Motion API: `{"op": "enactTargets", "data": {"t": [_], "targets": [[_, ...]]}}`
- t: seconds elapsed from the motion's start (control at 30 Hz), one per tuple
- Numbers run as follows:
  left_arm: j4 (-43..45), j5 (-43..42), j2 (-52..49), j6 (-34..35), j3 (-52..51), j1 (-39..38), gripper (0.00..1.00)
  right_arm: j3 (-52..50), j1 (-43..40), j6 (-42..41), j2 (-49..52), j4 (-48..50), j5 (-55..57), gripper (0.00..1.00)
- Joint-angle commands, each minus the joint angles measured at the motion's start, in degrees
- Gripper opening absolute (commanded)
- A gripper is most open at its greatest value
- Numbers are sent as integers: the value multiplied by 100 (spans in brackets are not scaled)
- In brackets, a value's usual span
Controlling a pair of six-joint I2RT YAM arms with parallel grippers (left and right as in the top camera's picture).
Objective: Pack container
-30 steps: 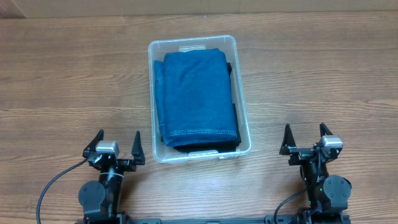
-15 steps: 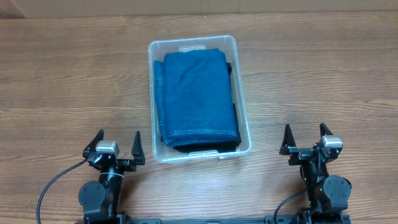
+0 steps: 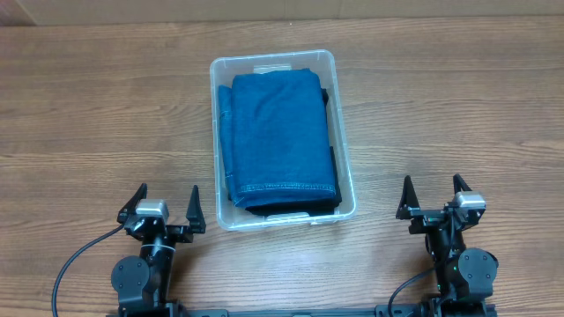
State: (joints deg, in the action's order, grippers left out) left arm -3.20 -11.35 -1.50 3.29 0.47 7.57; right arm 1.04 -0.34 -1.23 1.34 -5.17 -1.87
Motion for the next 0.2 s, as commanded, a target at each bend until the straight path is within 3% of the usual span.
{"op": "enactTargets", "data": {"t": [0.0,0.17], "targets": [[0,17,85,101,-20,-11,100,-46,26,37,-31,28,72,100],[0,17,85,98,-20,-11,100,-46,26,37,-31,31,72,100]]}}
